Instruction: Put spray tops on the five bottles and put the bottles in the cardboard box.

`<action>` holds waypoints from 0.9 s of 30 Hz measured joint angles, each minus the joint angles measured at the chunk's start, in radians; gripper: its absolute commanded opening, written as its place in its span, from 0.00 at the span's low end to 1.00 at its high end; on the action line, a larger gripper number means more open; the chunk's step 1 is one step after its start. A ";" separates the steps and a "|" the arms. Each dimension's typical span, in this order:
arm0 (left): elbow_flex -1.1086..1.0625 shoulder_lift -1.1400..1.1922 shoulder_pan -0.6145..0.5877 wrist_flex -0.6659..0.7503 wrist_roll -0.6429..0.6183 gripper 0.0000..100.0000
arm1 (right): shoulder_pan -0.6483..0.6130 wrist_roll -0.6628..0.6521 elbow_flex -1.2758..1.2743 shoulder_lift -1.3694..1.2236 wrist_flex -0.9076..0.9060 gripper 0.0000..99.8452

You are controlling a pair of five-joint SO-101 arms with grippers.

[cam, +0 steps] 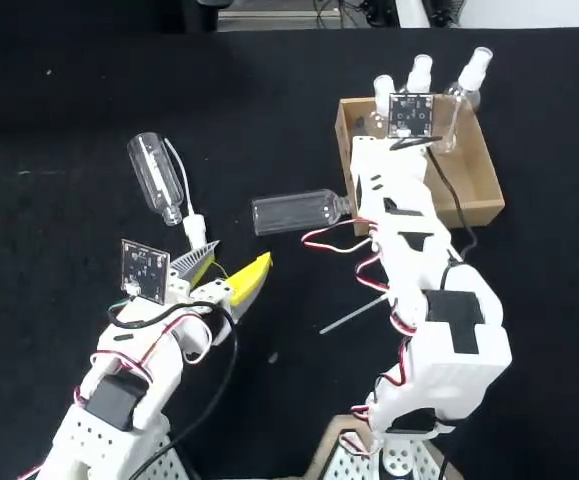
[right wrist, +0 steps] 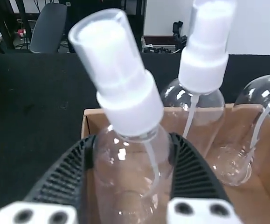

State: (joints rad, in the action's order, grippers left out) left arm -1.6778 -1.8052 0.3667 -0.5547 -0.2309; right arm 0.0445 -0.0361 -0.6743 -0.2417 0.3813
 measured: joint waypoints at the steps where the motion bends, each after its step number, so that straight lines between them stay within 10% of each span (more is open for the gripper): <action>1: 0.000 0.000 0.000 0.000 0.000 0.24 | 0.000 0.000 0.000 0.000 0.000 0.22; 27: 0.000 0.000 0.000 0.000 0.000 0.24 | -0.008 0.000 -0.002 0.196 -0.305 0.22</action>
State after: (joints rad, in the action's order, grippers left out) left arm -1.6778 -1.8052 0.3667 -0.5547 -0.2309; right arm 0.0368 -0.0361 -0.6759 -0.0453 0.0760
